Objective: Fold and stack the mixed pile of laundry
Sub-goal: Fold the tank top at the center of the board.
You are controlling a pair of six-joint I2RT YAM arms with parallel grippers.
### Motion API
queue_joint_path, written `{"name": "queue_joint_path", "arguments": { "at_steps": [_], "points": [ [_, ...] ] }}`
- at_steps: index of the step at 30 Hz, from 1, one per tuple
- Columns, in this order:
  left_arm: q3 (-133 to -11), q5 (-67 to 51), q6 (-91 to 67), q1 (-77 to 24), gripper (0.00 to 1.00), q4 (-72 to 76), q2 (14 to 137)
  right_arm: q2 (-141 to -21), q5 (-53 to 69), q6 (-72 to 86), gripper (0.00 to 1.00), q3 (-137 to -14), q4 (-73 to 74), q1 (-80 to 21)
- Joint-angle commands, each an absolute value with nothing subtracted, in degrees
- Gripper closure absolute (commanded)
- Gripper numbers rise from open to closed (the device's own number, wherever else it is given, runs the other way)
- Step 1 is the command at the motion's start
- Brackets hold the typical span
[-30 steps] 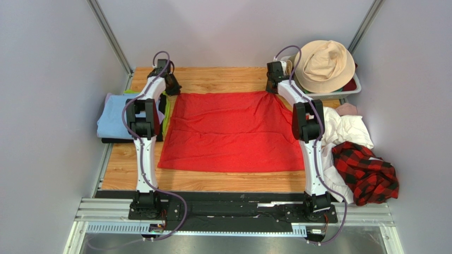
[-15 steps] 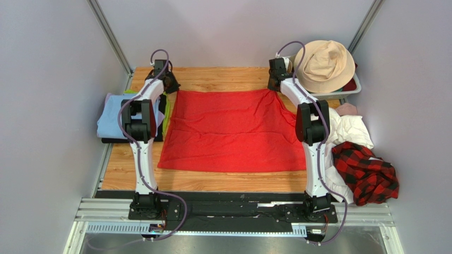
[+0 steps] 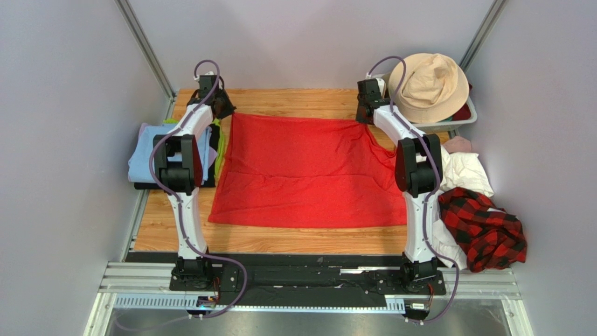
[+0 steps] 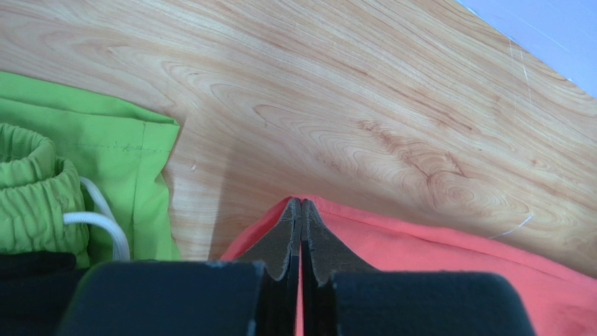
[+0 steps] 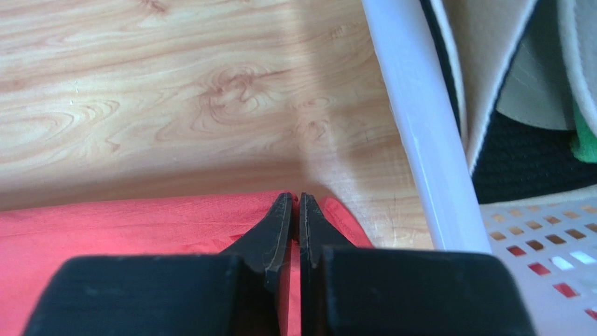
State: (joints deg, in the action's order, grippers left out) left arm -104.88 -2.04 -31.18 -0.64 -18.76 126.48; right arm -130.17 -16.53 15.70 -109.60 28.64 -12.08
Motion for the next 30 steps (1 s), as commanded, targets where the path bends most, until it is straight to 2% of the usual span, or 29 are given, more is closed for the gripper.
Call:
{"name": "queue_joint_path", "arguments": {
  "at_steps": [1, 6, 16, 30],
  "points": [
    [-102.48, -1.84, -29.97, -0.35, 1.00, -15.21, 120.77, -123.14, -16.53, 16.26, 1.00, -105.84, 27.69, -12.57],
    [-99.67, -1.67, -30.23, -0.35, 1.00, -15.73, 119.10, -120.15, -16.17, 16.79, 1.00, -102.66, 29.18, -12.66],
    [-84.75, -2.28, -31.64, -0.35, 1.00, -11.60, 109.26, -112.42, -15.91, 17.93, 1.00, -93.70, 31.11, -13.45],
    [-71.73, -1.84, -30.94, -0.35, 1.00, -9.50, 98.62, -103.89, -13.80, 19.16, 1.00, -81.57, 30.67, -13.80]
  ]
}}
